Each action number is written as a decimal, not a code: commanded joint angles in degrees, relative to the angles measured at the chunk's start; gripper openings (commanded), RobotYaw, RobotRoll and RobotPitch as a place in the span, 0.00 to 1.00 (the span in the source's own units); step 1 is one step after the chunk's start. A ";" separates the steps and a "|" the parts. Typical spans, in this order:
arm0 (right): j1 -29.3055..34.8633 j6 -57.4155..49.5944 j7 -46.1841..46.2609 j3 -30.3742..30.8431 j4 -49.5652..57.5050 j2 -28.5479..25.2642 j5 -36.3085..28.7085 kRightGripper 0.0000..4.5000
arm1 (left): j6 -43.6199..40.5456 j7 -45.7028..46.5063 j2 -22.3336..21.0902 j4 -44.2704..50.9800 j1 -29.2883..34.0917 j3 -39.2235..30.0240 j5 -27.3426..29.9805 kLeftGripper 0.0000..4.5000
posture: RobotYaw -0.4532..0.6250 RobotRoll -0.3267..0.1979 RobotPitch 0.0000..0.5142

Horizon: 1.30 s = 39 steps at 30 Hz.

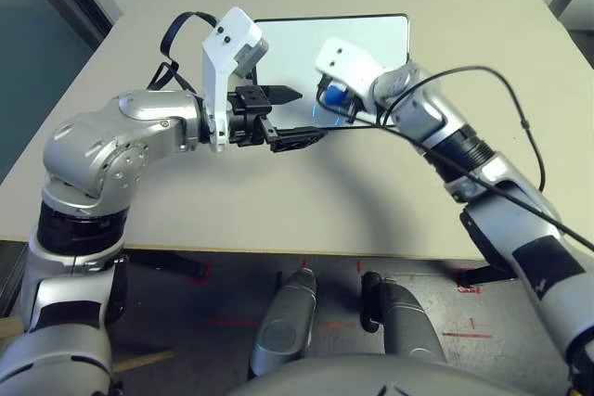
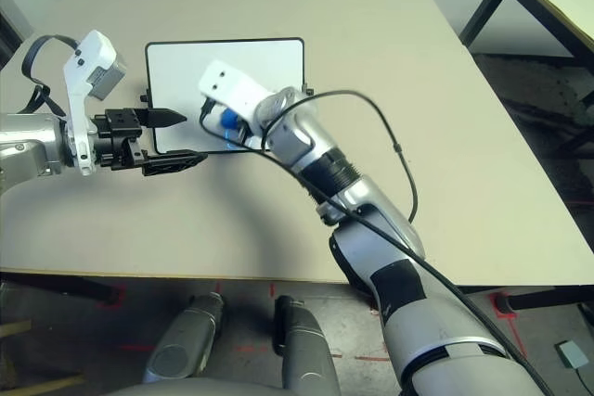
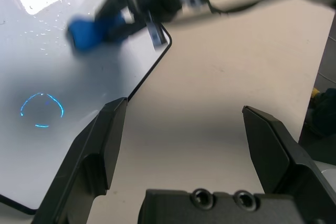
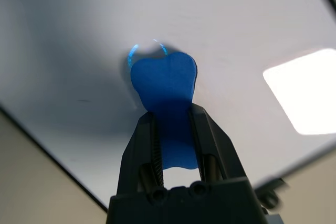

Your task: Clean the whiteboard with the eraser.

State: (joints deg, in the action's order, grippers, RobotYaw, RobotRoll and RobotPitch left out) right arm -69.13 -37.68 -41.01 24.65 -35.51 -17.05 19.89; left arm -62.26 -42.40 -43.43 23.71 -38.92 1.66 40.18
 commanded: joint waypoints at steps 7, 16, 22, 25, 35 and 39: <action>-7.15 -7.87 13.72 -24.17 13.53 -3.29 -8.42 0.17 | 6.55 6.47 5.93 -5.87 -3.48 -2.35 -5.42 1.00 | 0.57 0.62 0.31; 3.73 -17.30 25.49 -38.60 23.90 -19.27 -7.87 0.17 | 26.67 21.57 14.02 -21.65 -13.04 -11.49 -16.70 1.00 | 0.55 0.62 0.32; 17.02 -30.08 23.36 -40.84 28.04 -17.69 -13.08 0.17 | 36.55 32.11 14.23 -30.94 -14.98 -17.08 -23.54 1.00 | 0.54 0.62 0.32; 19.78 -33.64 22.76 -41.21 29.23 -16.30 -15.36 0.17 | 38.96 34.69 13.53 -33.58 -14.48 -18.15 -25.86 1.00 | 0.54 0.62 0.32; 20.88 -33.96 21.94 -38.14 22.08 -13.38 -21.09 0.17 | 38.87 41.05 9.36 -37.07 -8.47 -24.22 -28.45 1.00 | 0.58 0.62 0.33; 19.80 -32.70 20.38 -35.37 18.31 -11.61 -23.01 0.17 | 38.82 41.39 8.69 -36.61 -5.20 -25.35 -28.74 1.00 | 0.60 0.62 0.33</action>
State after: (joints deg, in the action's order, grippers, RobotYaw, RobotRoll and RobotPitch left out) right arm -48.84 -71.07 -19.99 -11.98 -15.69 -29.21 -1.90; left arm -22.84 -1.35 -34.44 -13.36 -45.48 -22.62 11.61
